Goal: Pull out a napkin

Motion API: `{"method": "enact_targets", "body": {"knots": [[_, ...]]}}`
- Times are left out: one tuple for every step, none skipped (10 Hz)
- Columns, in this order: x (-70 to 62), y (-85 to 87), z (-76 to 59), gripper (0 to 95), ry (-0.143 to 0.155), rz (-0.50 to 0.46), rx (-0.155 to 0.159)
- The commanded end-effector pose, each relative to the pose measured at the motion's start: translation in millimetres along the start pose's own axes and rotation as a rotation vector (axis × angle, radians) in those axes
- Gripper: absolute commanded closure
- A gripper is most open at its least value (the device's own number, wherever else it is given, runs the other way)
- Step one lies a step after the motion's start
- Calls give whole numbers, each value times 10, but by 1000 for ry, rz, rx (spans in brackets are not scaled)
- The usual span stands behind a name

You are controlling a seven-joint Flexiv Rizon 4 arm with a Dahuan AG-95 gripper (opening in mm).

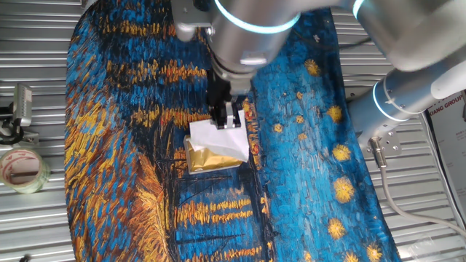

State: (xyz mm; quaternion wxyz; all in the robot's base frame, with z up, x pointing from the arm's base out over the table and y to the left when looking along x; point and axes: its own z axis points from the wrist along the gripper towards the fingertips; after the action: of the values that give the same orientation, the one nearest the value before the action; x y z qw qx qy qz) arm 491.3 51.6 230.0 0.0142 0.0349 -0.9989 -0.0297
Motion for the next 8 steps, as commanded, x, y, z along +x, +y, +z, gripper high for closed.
{"method": "enact_targets", "body": {"knots": [[31,-42,10,950,-3,11,-4],[73,-81,32,950,-11,10,-11],[99,-131,45,950,-18,-2,-18],[126,-204,47,950,-17,-21,-24],[159,-281,33,950,-14,-39,-31],[173,-310,27,950,-13,-43,-29],[179,-329,27,950,-12,-44,-33],[191,-374,30,950,-14,-52,-39]]}}
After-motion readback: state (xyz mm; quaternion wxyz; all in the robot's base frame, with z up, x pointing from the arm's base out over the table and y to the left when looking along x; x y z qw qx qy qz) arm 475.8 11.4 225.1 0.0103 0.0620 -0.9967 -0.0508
